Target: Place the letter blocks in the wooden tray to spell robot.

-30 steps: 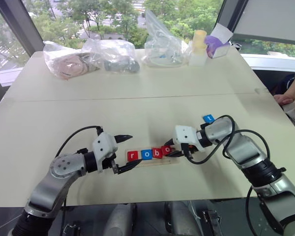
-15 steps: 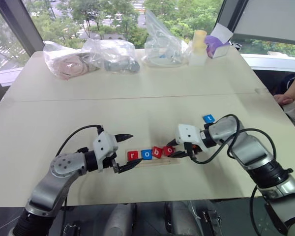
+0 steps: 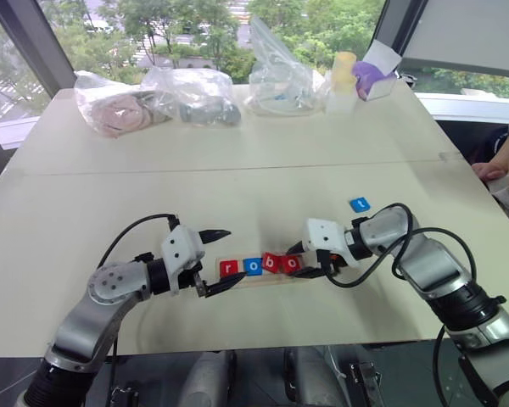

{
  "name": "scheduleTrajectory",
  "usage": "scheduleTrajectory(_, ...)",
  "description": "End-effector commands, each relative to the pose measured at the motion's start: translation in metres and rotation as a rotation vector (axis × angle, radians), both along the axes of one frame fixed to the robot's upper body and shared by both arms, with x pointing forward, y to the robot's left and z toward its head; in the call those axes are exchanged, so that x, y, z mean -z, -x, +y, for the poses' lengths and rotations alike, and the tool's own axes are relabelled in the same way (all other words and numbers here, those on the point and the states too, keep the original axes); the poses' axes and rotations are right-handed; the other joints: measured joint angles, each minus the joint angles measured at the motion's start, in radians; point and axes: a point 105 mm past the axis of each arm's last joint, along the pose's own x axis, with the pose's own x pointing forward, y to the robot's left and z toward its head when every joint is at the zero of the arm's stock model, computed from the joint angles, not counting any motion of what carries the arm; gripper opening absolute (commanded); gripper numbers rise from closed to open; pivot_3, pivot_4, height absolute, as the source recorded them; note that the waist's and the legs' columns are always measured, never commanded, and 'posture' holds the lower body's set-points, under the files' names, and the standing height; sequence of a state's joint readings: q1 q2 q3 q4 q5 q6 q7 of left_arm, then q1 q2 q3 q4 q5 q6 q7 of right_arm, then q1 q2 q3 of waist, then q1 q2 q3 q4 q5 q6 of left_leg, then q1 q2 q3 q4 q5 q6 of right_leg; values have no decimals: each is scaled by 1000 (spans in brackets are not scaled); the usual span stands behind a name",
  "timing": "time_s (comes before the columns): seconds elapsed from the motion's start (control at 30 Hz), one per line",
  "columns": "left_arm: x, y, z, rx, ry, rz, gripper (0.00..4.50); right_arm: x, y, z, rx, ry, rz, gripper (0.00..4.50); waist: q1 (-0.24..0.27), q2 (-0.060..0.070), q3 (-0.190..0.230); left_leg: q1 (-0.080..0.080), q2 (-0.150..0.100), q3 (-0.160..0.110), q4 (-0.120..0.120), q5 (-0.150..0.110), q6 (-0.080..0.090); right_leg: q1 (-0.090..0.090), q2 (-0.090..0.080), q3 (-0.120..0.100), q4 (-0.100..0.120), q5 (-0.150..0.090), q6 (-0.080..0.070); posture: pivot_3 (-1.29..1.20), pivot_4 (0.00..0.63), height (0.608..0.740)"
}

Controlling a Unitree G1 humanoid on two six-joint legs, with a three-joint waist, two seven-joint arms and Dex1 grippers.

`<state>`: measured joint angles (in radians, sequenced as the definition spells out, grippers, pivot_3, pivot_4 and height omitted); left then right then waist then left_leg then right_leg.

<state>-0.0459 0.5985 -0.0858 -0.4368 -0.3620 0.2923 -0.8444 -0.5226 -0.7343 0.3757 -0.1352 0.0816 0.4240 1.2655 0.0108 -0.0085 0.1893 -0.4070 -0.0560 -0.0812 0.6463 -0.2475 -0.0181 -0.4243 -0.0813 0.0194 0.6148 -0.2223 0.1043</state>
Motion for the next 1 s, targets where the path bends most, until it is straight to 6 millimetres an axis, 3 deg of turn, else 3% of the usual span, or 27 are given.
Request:
scheduleTrajectory(0.03, -7, 2, -2, 10, 12, -29, 4500, -11, -4, 3, -19, -8, -48, 4198, 0, 0, 0, 0, 0, 0, 0, 0, 0, 0, 0, 0, 0, 0, 0, 0, 150, 740)
scheduleTrajectory(0.07, -7, 2, -2, 10, 13, -29, 4500, -11, -4, 3, -19, -7, -49, 4463, 0, 0, 0, 0, 0, 0, 0, 0, 0, 0, 0, 0, 0, 0, 0, 0, 150, 740)
scheduleTrajectory(0.2, -7, 2, -2, 10, 14, -29, 4500, -17, -4, 6, -22, -26, -54, 4463, 0, 0, 0, 0, 0, 0, 0, 0, 0, 0, 0, 0, 0, 0, 0, 0, 150, 740)
scheduleTrajectory(0.43, -7, 2, -2, 11, 17, -27, 4500, -51, -15, 38, 55, -223, -61, 4463, -5, 0, 0, 0, 0, 0, 0, 0, 0, 0, 0, 0, 1, 0, 0, 0, 150, 740)
scheduleTrajectory(0.67, -2, 9, 11, 45, -47, 19, 4500, -43, -40, 43, 153, -209, -159, 4463, -1, 0, 0, 0, 0, 0, 0, 0, 0, 0, 0, 0, 1, 0, 0, 0, 150, 740)
scheduleTrajectory(1.0, -4, 6, 22, 23, -72, 20, 4500, -31, -36, 58, 132, -209, -157, 4463, -9, 0, 0, 0, 0, 0, 0, 0, 0, -1, 0, 0, 2, 0, 0, 0, 150, 740)
